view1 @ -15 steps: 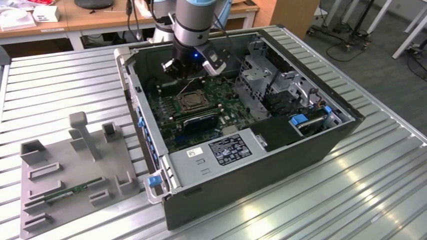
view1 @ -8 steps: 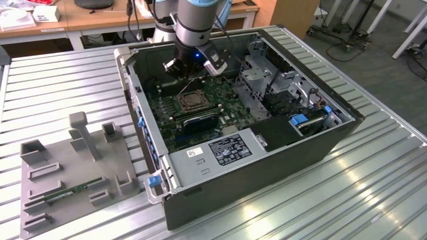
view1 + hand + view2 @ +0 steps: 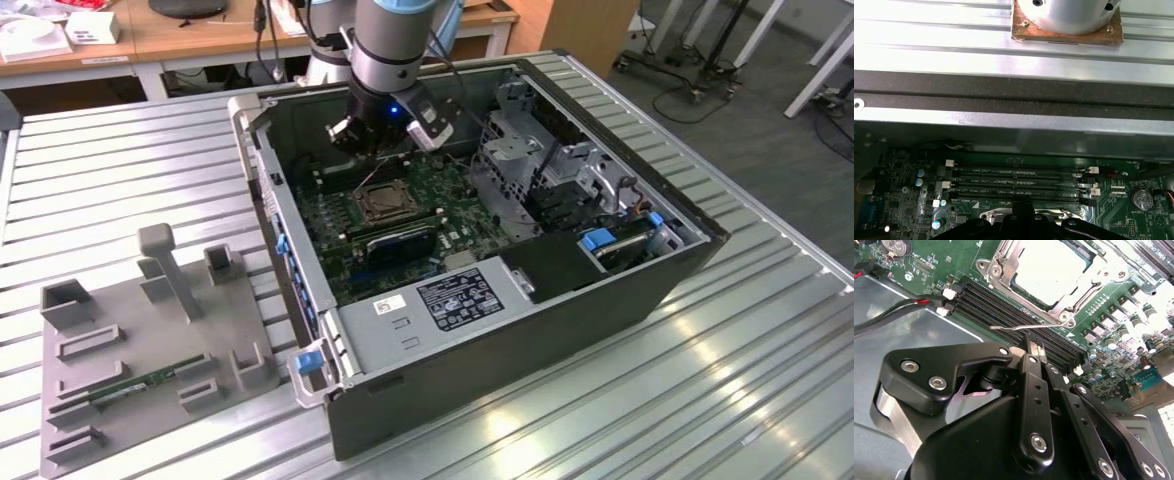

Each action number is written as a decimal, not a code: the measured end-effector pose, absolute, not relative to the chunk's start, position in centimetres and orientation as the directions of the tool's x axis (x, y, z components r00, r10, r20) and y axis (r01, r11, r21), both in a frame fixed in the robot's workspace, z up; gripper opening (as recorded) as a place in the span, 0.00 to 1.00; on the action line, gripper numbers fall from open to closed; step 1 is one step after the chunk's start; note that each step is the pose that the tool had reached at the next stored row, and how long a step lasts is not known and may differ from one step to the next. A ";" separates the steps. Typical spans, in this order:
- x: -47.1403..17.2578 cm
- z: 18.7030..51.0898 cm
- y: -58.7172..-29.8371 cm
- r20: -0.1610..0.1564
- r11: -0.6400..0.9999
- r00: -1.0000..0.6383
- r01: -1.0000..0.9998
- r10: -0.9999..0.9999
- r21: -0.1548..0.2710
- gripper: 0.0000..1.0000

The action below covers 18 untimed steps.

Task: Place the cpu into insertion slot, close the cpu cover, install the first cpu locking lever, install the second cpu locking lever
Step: 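Install the first cpu locking lever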

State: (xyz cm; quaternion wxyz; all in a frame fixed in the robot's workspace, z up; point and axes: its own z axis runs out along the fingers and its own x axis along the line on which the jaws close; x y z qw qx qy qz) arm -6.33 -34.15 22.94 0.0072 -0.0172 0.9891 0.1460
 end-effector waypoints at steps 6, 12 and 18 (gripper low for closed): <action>-6.1 22.9 -34.1 -0.019 0.957 -0.999 -0.036 -0.032 0.288 0.11; -6.0 22.8 -34.1 -0.019 0.957 -0.999 -0.036 -0.032 0.289 0.11; -5.9 22.8 -34.1 -0.019 0.957 -0.999 -0.036 -0.032 0.289 0.11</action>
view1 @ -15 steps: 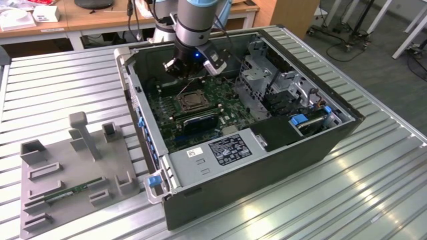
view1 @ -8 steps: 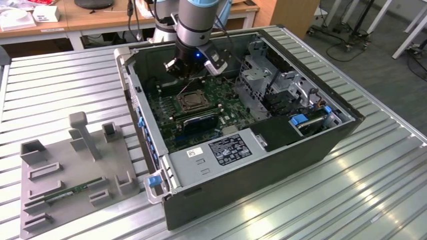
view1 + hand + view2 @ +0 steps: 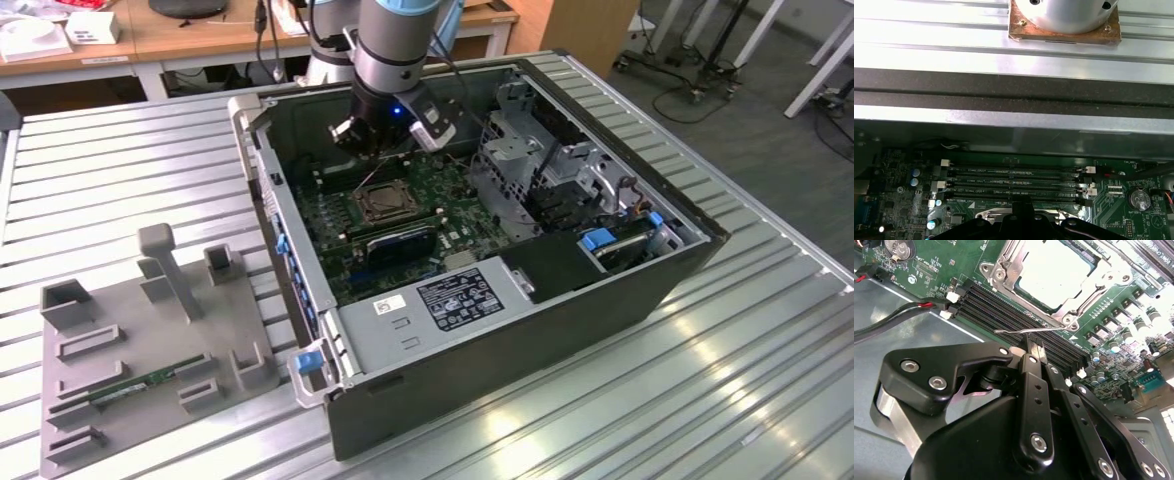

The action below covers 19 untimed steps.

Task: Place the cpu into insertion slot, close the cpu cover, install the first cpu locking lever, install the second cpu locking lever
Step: 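Install the first cpu locking lever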

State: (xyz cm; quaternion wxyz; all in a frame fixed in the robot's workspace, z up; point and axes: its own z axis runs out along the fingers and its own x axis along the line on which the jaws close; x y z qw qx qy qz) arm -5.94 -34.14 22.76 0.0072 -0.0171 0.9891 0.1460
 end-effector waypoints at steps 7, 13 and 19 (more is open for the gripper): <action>-5.9 22.6 -34.1 -0.019 0.957 -0.999 -0.036 -0.032 0.287 0.11; -5.8 22.5 -34.1 -0.019 0.959 -0.999 -0.036 -0.032 0.283 0.11; -5.8 22.4 -34.1 -0.019 0.959 -0.999 -0.036 -0.032 0.283 0.11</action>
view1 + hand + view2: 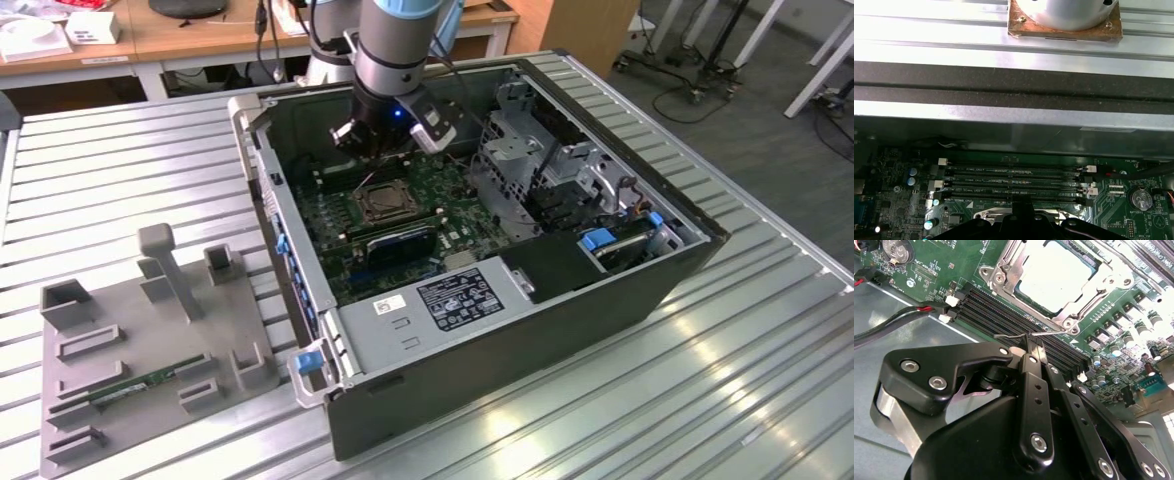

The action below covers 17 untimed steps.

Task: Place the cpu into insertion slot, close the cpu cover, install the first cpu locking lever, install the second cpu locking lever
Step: 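Install the first cpu locking lever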

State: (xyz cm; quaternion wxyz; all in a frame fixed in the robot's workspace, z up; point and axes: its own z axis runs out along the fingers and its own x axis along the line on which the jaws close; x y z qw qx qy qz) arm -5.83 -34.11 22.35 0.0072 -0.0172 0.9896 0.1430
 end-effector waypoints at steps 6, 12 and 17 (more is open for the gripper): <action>-5.8 22.2 -34.1 -0.019 0.956 -0.999 -0.036 -0.032 0.290 0.11; -5.8 22.2 -34.1 -0.020 0.951 -0.999 -0.036 -0.032 0.307 0.11; -5.8 22.1 -34.1 -0.020 0.951 -0.999 -0.036 -0.032 0.308 0.11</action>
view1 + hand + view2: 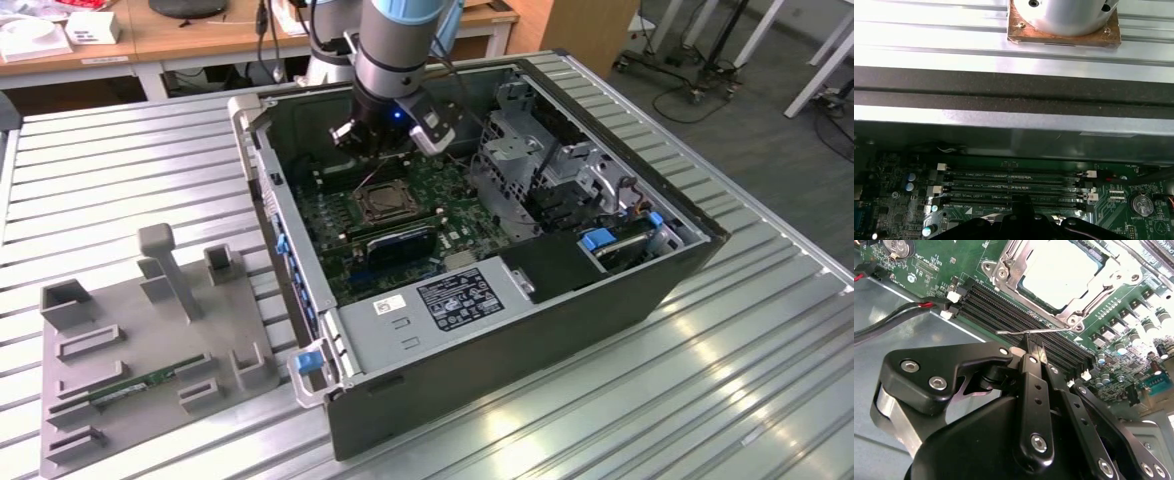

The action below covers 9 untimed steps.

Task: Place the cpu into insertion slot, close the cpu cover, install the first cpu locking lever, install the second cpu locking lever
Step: 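Install the first cpu locking lever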

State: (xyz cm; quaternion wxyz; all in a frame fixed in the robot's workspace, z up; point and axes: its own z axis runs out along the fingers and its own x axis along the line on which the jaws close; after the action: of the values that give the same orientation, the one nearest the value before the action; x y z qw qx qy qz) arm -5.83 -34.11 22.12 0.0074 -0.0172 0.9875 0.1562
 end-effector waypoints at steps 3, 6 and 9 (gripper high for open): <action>-5.8 21.8 -34.1 -0.020 0.951 -0.999 -0.036 -0.032 0.308 0.11; -5.8 21.5 -34.1 -0.020 0.951 -0.999 -0.036 -0.032 0.308 0.11; -5.8 21.3 -34.1 -0.020 0.951 -0.999 -0.036 -0.032 0.308 0.11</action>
State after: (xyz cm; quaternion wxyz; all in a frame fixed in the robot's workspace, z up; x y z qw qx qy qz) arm -5.83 -34.11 21.26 0.0074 -0.0171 0.9876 0.1562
